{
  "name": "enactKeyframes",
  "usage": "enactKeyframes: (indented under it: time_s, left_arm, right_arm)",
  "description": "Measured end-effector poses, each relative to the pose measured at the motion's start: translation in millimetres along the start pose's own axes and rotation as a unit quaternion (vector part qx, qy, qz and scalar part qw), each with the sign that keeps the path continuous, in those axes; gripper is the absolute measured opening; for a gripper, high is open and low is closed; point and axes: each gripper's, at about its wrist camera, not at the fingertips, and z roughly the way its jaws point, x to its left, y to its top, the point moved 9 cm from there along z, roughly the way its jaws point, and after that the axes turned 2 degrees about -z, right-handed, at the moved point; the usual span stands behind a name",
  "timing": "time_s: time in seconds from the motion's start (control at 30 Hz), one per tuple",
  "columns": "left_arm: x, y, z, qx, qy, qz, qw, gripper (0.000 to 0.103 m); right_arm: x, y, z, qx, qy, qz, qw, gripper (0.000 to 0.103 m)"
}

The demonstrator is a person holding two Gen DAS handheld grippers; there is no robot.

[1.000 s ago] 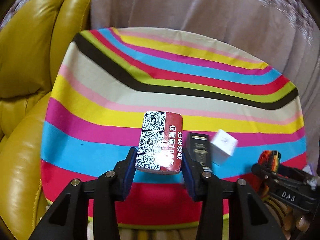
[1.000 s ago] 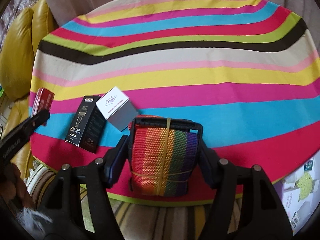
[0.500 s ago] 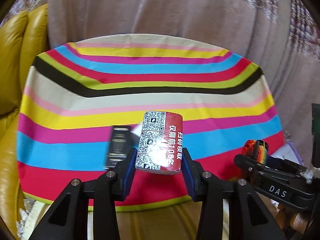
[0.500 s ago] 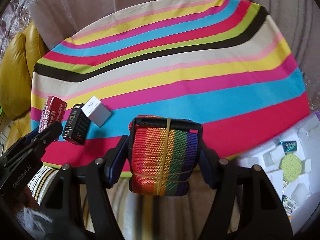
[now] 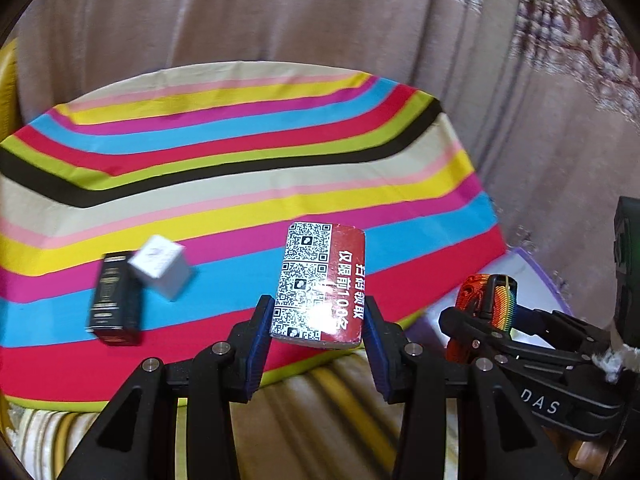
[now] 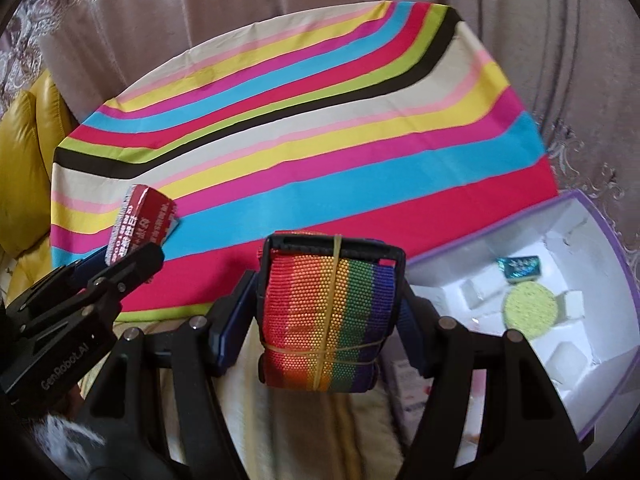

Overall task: Organize objects
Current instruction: 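Carry the rainbow strap and red-white box into the purple-rimmed box and release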

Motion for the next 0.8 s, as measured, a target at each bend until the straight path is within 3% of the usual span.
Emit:
enactKeyframes:
  time_s: [0.37,0.53,0.8]
  left_arm:
    - [-90.4,-13.2,27.7,0.043,-0.065,0.070,0.9945,0.044]
    - [-132.1,-23.2,42.4,0.071,-0.094,0.112,0.9867,0.044]
    - [-175.2,-38.2,63.5,0.117,-0.127,0.147,0.9741,0.045]
  right_arm:
    - [-98.1,-19.5,-16.7,0.001,-0.063,0.078,0.995,0.068]
    - [-148.4,-36.4,-22.3,0.008,-0.098,0.118,0.988,0.068]
    - [-192.8,-54.6,-34.0,0.011,-0.148,0.136,0.980,0.069]
